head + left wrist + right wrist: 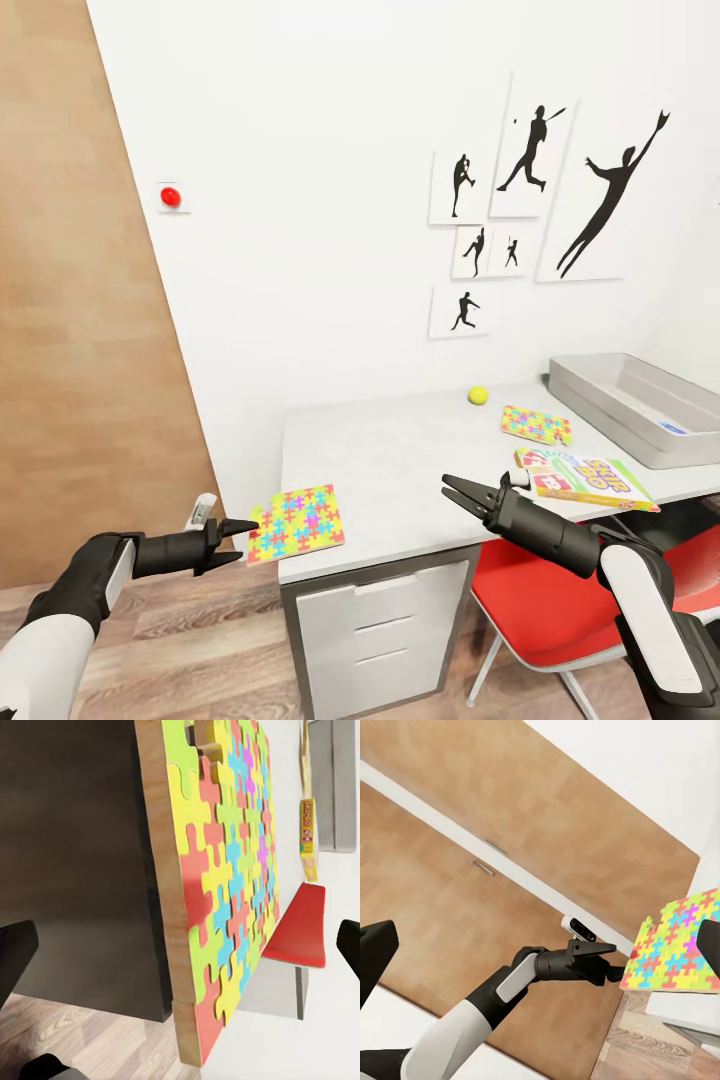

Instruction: Put all the toys in the child's room - the three board games (two on the bed and one on the table), the two jigsaw puzzles on the table, and the tennis ball on the table - inside the toy box on the table in the child's room.

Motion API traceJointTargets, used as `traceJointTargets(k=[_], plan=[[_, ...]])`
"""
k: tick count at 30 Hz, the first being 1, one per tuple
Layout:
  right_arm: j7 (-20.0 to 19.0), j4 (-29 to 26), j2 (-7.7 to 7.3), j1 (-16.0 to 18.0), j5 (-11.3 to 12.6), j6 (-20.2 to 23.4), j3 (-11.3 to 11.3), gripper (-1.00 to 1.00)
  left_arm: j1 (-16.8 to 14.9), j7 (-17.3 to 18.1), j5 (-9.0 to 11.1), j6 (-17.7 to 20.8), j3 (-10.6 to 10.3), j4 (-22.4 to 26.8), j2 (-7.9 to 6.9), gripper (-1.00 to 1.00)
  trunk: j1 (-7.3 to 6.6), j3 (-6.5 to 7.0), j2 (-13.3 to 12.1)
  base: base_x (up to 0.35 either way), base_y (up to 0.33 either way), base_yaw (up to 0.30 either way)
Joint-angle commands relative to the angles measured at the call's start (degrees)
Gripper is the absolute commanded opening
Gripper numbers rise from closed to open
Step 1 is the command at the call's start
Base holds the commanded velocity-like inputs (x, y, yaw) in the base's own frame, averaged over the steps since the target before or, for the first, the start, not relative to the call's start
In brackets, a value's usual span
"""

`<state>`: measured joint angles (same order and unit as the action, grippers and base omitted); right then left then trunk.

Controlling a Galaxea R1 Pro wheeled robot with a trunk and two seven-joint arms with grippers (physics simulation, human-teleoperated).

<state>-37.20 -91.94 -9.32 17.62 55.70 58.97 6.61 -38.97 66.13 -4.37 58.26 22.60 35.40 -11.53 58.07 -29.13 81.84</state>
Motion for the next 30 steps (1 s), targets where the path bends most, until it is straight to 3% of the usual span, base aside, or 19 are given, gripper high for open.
traceJointTargets(k=[1, 12, 30], plan=[[-0.3, 0.0, 0.0, 0.0, -0.2, 0.3, 0.1, 1.0, -0.1, 0.4, -0.5, 0.5, 0.2, 0.0, 0.03, 1.0, 0.0, -0.06, 0.0, 0.0, -0.005, 0.0], [-0.3, 0.0, 0.01, 0.0, -0.2, 0.3, 0.1, 1.0, -0.1, 0.5, -0.5, 0.5, 0.2, 0.0, 0.02, 1.0, 0.0, -0.06, 0.0, 0.003, -0.104, 0.0], [-0.1, 0.0, 0.01, 0.0, -0.3, 0.3, 0.1, 1.0, -0.1, 0.7, -0.4, 0.5, 0.3, 0.0, 0.26, 1.0, 0.0, -0.06, 0.0, 0.05, 0.019, 0.0]])
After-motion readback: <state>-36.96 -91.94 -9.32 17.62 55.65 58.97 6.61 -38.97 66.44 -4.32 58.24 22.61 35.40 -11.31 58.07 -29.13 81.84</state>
